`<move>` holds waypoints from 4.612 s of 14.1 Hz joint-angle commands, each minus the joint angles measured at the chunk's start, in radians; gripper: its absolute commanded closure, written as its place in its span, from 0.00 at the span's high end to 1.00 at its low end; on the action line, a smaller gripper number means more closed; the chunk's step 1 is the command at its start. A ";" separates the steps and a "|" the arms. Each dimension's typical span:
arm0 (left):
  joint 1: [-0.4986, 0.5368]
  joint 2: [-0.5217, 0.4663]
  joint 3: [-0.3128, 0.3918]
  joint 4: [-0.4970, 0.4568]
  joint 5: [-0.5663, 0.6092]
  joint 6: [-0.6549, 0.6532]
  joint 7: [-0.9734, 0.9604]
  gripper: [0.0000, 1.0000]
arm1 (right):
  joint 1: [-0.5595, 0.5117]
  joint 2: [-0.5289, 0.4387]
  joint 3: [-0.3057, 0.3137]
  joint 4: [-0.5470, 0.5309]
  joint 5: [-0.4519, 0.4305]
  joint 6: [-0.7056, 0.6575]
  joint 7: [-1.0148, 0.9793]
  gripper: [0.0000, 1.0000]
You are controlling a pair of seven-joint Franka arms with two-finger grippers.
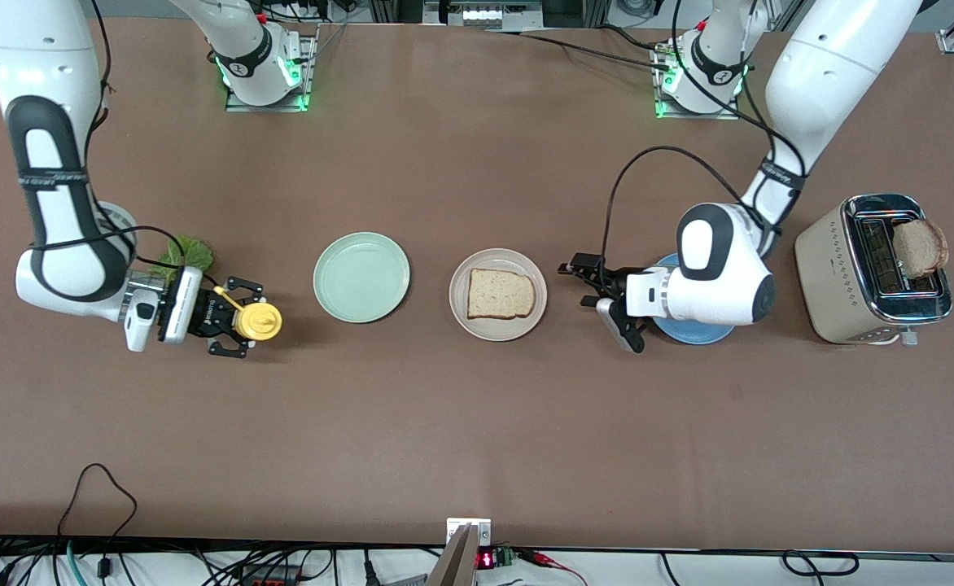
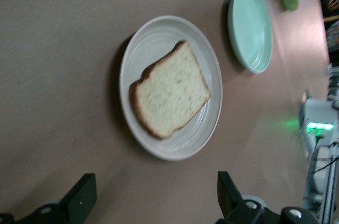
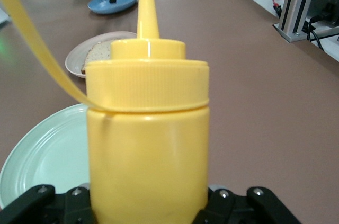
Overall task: Make sandwich in beige plate with both arms
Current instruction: 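Release the toast with the left gripper while the right gripper lifts the bottle, then tilt the yellow bottle over the toast with the right gripper to squeeze sauce, then carry the yellow bottle back beside the lettuce with the right gripper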
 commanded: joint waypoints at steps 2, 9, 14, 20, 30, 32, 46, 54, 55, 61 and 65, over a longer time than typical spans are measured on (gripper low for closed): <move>0.034 -0.083 0.009 0.004 0.269 -0.129 -0.182 1.00 | 0.115 -0.056 -0.010 0.014 -0.131 0.153 0.155 0.35; 0.080 -0.170 0.007 0.064 0.709 -0.388 -0.531 1.00 | 0.337 -0.096 -0.008 0.049 -0.576 0.348 0.615 0.35; 0.079 -0.168 0.003 0.277 0.788 -0.622 -0.690 1.00 | 0.487 -0.096 -0.008 0.106 -1.074 0.339 1.075 0.36; 0.077 -0.153 0.007 0.582 0.786 -0.796 -0.679 1.00 | 0.687 -0.045 -0.008 0.189 -1.576 0.155 1.505 0.37; 0.088 -0.160 0.056 0.633 0.782 -0.552 -0.728 1.00 | 0.909 0.196 -0.010 0.350 -1.894 -0.103 1.765 0.37; 0.160 -0.212 0.035 0.519 0.771 -0.421 -0.730 1.00 | 0.923 0.242 -0.008 0.380 -1.930 -0.104 1.785 0.37; 0.198 -0.535 0.017 0.133 0.694 -0.417 -0.780 1.00 | 0.802 0.105 -0.019 0.444 -1.610 -0.130 1.627 0.38; 0.163 -0.551 0.040 0.127 0.679 -0.425 -0.783 1.00 | 0.569 -0.257 -0.017 0.035 -1.222 0.165 1.267 0.38; 0.145 -0.547 0.071 0.127 0.673 -0.417 -0.782 1.00 | 0.549 -0.292 -0.017 -0.039 -1.182 0.236 1.227 0.38; 0.013 -0.542 0.221 0.130 0.668 -0.422 -0.771 1.00 | 0.414 -0.362 -0.019 -0.213 -0.798 0.368 0.812 0.38; 0.016 -0.542 0.221 0.130 0.668 -0.425 -0.771 1.00 | 0.267 -0.360 -0.020 -0.259 -0.414 0.277 0.396 0.38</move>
